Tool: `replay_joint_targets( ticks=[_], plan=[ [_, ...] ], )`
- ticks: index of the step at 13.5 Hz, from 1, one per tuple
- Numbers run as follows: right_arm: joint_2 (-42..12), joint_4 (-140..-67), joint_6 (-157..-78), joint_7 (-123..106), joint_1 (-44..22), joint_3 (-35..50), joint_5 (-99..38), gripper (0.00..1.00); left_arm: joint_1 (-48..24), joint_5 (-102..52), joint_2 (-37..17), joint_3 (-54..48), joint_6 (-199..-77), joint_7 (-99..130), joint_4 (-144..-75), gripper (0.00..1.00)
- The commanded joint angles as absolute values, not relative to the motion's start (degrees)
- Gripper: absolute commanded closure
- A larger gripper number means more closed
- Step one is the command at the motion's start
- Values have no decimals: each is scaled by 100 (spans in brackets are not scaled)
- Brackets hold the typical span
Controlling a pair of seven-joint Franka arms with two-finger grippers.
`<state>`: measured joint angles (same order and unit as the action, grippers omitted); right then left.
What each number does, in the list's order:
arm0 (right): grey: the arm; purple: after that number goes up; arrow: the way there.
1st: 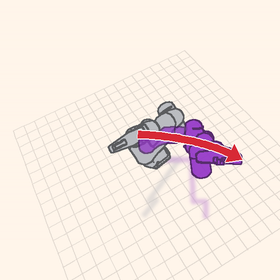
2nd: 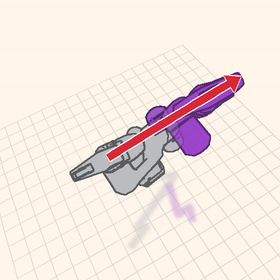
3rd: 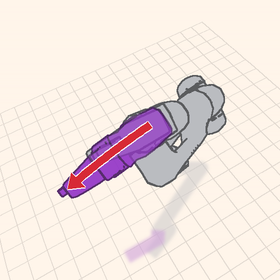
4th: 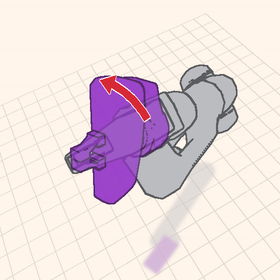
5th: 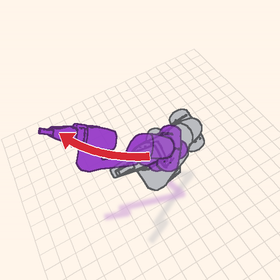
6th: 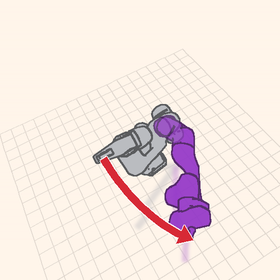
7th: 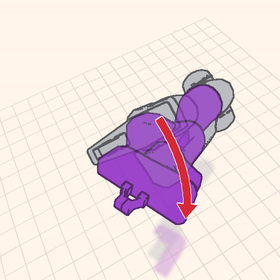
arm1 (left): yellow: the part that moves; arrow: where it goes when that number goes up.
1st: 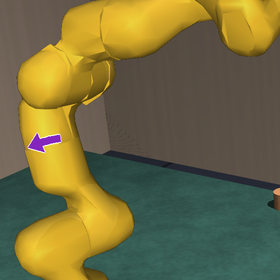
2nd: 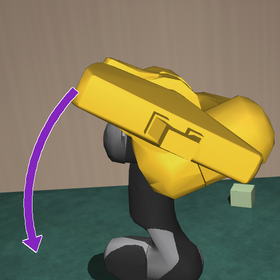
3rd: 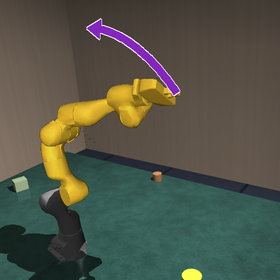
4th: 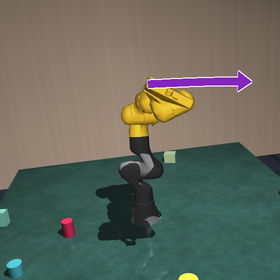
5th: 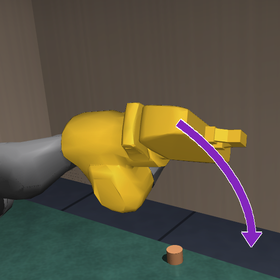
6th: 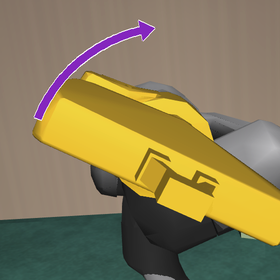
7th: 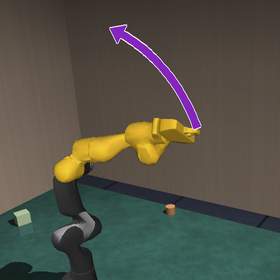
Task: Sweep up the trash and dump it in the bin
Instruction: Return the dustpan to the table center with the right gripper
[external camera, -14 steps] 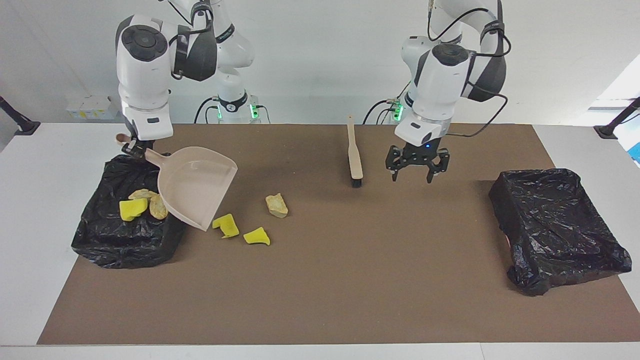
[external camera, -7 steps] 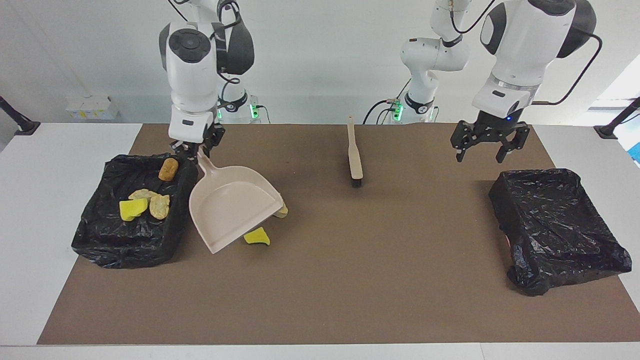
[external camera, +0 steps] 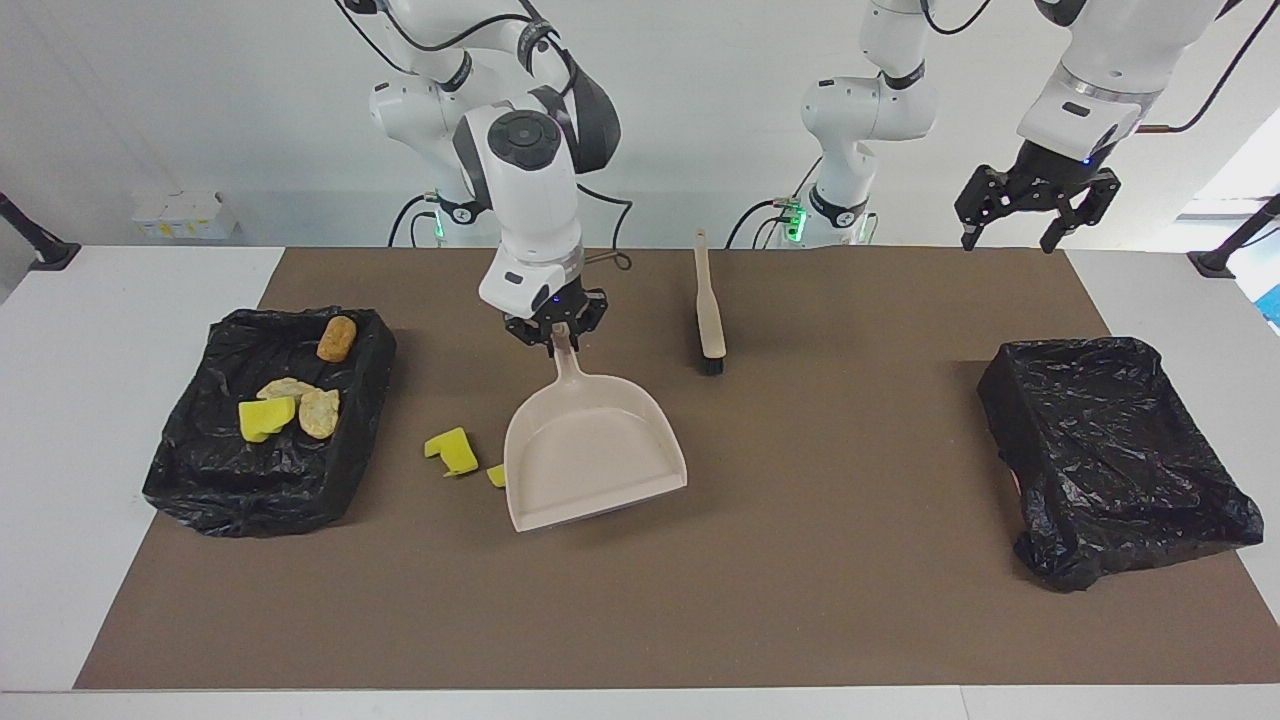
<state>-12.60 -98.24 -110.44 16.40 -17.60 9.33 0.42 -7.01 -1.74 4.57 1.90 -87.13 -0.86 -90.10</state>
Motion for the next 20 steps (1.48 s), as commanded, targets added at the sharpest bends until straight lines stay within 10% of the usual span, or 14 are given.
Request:
replay_joint_targets(
  ticks=[1, 8, 9, 10, 20],
  plan=[
    [-2238, -8898, -11215, 2564, -2152, 905, -53, 100, -404, -431, 361, 132, -8464, -176, -8816, 0],
    [-3507, -8112, -12050, 3717, -2742, 879, 53, 100, -352, -97, 97, 158, -8376, -659, -8297, 0],
    [-3489, -8121, -12050, 3840, -2742, 888, 44, 80, -352, -97, 97, 158, -8376, -659, -8297, 0],
    [-3472, -8121, -12067, 3876, -2751, 888, 87, 1, -343, -88, 97, 158, -8385, -659, -8297, 0],
    [-1690, -9823, -11858, 3902, -2891, 1020, -544, 0, -255, -88, 211, 105, -8437, -659, -8367, 0]
  ],
)
